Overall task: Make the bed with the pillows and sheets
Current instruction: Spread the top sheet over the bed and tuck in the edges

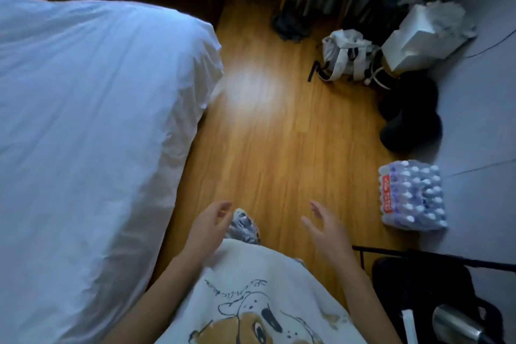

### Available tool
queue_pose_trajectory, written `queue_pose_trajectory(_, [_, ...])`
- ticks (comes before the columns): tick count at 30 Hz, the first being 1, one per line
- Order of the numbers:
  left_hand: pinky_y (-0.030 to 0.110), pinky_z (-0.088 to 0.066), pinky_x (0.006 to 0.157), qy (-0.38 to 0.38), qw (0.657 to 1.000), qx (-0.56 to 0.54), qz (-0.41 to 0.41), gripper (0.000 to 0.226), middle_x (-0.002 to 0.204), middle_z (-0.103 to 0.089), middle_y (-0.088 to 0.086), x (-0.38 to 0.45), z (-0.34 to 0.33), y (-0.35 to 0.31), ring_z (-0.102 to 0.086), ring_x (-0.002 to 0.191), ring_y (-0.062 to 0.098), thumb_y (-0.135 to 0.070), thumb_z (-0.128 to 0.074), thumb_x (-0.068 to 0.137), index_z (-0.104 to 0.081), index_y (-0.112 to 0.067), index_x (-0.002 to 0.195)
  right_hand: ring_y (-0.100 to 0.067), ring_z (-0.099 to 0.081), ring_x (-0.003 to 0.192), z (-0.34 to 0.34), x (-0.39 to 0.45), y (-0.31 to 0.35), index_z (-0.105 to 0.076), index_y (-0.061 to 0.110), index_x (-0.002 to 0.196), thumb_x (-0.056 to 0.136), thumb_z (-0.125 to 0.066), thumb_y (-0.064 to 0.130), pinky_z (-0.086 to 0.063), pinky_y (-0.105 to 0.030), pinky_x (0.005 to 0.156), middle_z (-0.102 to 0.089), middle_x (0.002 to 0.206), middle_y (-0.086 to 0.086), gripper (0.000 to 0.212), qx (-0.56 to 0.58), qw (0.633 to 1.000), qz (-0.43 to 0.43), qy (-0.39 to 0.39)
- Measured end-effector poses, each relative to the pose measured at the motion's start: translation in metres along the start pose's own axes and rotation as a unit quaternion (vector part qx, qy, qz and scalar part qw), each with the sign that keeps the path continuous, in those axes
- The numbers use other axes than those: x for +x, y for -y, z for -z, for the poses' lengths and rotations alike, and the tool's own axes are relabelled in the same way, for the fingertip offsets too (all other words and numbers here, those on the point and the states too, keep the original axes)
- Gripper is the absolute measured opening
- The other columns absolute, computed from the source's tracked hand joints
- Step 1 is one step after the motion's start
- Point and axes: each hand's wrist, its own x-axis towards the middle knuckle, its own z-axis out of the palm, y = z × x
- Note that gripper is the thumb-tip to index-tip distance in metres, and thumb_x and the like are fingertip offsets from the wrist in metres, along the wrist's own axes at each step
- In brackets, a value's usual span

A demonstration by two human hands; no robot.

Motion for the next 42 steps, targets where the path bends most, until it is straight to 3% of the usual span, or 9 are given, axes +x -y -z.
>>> queue_pose_trajectory(4, [0.030, -0.051, 0.090, 0.030, 0.995, 0.059, -0.075, 0.033, 0.119, -0.061, -0.007, 0.105, 0.038, -0.084, -0.058, 0.105, 0.008, -0.029, -0.053, 0.098, -0.057, -0.021, 0.130, -0.012, -0.047, 0.126, 0.044, 0.080, 0.049, -0.042, 0.025, 0.142, 0.095, -0.054, 0.038, -0.042, -0.033, 0.100, -0.050, 0.140, 0.002, 0.050, 0.024, 1.000, -0.013, -0.014])
queue_pose_trajectory(9, [0.024, -0.050, 0.089, 0.000, 0.990, 0.076, -0.118, 0.034, 0.122, -0.059, -0.011, 0.213, 0.076, -0.163, -0.055, 0.106, 0.003, -0.031, -0.051, 0.099, -0.055, -0.022, 0.132, -0.013, -0.048, 0.125, 0.093, 0.185, 0.080, -0.043, 0.022, 0.142, 0.095, -0.055, 0.037, -0.043, -0.032, 0.098, -0.051, 0.139, 0.003, 0.050, 0.021, 0.999, -0.016, -0.021])
queue_pose_trajectory(16, [0.025, -0.050, 0.088, -0.020, 0.997, 0.066, -0.046, 0.031, 0.123, -0.060, -0.011, 0.371, 0.094, -0.210, -0.056, 0.107, 0.003, -0.030, -0.051, 0.099, -0.056, -0.024, 0.129, -0.016, -0.050, 0.123, 0.162, 0.401, 0.131, -0.047, 0.020, 0.138, 0.095, -0.056, 0.034, -0.045, -0.036, 0.097, -0.054, 0.135, 0.001, 0.047, 0.008, 1.000, 0.007, 0.009])
queue_pose_trajectory(22, [0.028, -0.051, 0.089, -0.077, 0.997, 0.006, 0.022, 0.029, 0.115, -0.058, -0.013, 0.476, 0.130, -0.279, -0.058, 0.105, 0.004, -0.024, -0.055, 0.097, -0.058, -0.022, 0.126, -0.010, -0.051, 0.119, 0.253, 0.574, 0.251, -0.044, 0.024, 0.140, 0.096, -0.053, 0.039, -0.044, -0.028, 0.094, -0.054, 0.135, 0.006, 0.048, -0.133, 0.977, 0.141, 0.086])
queue_pose_trajectory(26, [0.026, -0.046, 0.087, -0.120, 0.990, -0.023, 0.063, 0.031, 0.115, -0.060, -0.010, 0.549, 0.162, -0.308, -0.058, 0.103, 0.006, -0.024, -0.059, 0.094, -0.059, -0.021, 0.125, -0.009, -0.050, 0.123, 0.292, 0.668, 0.337, -0.043, 0.023, 0.142, 0.096, -0.052, 0.039, -0.046, -0.030, 0.099, -0.053, 0.137, 0.006, 0.050, -0.205, 0.945, 0.234, 0.097])
queue_pose_trajectory(31, [0.027, -0.045, 0.085, -0.164, 0.977, -0.082, 0.113, 0.028, 0.112, -0.062, -0.007, 0.645, 0.206, -0.324, -0.059, 0.100, 0.011, -0.019, -0.060, 0.094, -0.061, -0.018, 0.122, -0.008, -0.049, 0.123, 0.294, 0.772, 0.412, -0.042, 0.026, 0.142, 0.096, -0.051, 0.041, -0.046, -0.032, 0.100, -0.053, 0.136, 0.008, 0.049, -0.214, 0.935, 0.258, 0.114])
queue_pose_trajectory(36, [0.037, -0.048, 0.095, -0.164, 0.974, -0.098, 0.122, 0.031, 0.119, -0.064, -0.001, 0.772, 0.273, -0.317, -0.061, 0.110, 0.017, -0.019, -0.060, 0.093, -0.061, -0.014, 0.124, -0.009, -0.047, 0.127, 0.278, 0.873, 0.485, -0.041, 0.026, 0.142, 0.097, -0.049, 0.040, -0.043, -0.032, 0.103, -0.050, 0.140, 0.008, 0.048, -0.244, 0.927, 0.247, 0.145])
queue_pose_trajectory(42, [0.026, -0.044, 0.085, -0.217, 0.963, -0.117, 0.112, 0.028, 0.119, -0.063, -0.004, 0.895, 0.396, -0.335, -0.060, 0.104, 0.014, -0.021, -0.057, 0.096, -0.061, -0.019, 0.123, -0.006, -0.050, 0.119, 0.266, 0.973, 0.597, -0.045, 0.026, 0.140, 0.097, -0.051, 0.038, -0.043, -0.023, 0.097, -0.055, 0.135, 0.009, 0.045, -0.220, 0.941, 0.211, 0.146])
